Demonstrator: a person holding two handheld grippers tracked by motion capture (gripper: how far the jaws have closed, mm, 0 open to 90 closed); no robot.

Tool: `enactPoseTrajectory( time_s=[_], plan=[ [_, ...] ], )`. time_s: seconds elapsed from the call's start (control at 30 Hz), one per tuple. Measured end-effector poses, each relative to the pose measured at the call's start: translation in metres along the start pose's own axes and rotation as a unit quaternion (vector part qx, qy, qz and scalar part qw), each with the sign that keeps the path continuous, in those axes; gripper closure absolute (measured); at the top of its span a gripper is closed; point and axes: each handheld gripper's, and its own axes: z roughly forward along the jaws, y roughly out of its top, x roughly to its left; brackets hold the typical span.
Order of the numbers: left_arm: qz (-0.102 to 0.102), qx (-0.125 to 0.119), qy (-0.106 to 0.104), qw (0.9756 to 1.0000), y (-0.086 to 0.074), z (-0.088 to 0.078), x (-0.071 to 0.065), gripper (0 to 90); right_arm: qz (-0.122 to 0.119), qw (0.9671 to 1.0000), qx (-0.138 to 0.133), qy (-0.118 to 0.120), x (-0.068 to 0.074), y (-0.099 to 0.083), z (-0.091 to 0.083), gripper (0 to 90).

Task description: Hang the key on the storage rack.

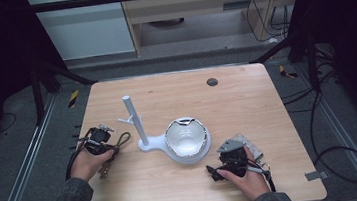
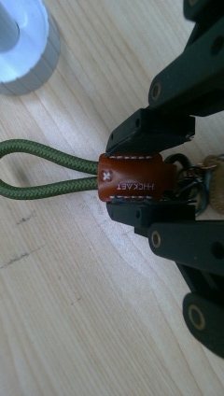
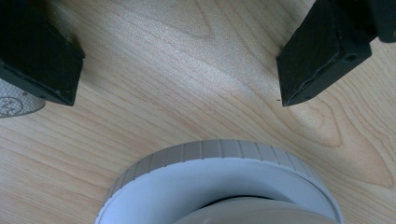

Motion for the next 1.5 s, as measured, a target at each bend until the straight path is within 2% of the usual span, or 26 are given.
enactPoseTrajectory(
  time_s=[0.1, 0.33, 0.53, 0.73, 0.9, 0.97, 1.0, 1.2, 1.37, 1.5],
  plan=[
    [0.011, -0.018, 0.001, 0.9998, -0.005, -0.008, -0.001, 65.4, 0.001, 1.0, 0.0, 0.0, 0.0, 0.0, 0.0, 0.3],
    [0.041, -0.037, -0.003, 0.9985, -0.013, -0.022, -0.004, 65.4, 0.0, 1.0, 0.0, 0.0, 0.0, 0.0, 0.0, 0.3],
    [0.075, -0.06, -0.005, 0.9954, -0.021, -0.039, -0.013, 65.6, 0.0, 1.0, 0.0, 0.0, 0.0, 0.0, 0.0, 0.3],
    [0.097, -0.089, -0.007, 0.9913, -0.028, -0.056, -0.023, 65.7, 0.0, 1.0, 0.0, 0.0, 0.0, 0.0, 0.0, 0.3],
    [0.108, -0.116, -0.01, 0.9873, -0.033, -0.072, -0.031, 65.7, 0.0, 1.0, 0.0, 0.0, 0.0, 0.0, 0.0, 0.3],
    [0.11, -0.119, -0.009, 0.9868, -0.034, -0.074, -0.032, 65.7, 0.001, 1.0, 0.001, 0.0, 0.0, 0.0, 0.0, 0.3],
    [0.113, -0.129, -0.01, 0.9851, -0.036, -0.079, -0.035, 65.7, 0.001, 1.0, 0.001, -0.001, 0.0, 0.0, 0.0, 0.3],
    [0.119, -0.151, -0.008, 0.9814, -0.043, -0.092, -0.041, 65.7, 0.003, 1.0, 0.001, -0.002, 0.001, 0.0, 0.0, 0.3],
    [0.123, -0.166, -0.012, 0.9785, -0.047, -0.099, -0.044, 65.7, 0.003, 1.0, 0.001, -0.002, 0.001, 0.0, 0.0, 0.2],
    [0.128, -0.168, -0.011, 0.9774, -0.048, -0.101, -0.046, 65.7, 0.004, 1.0, 0.001, -0.002, 0.001, 0.0, 0.0, 0.2]
  ],
)
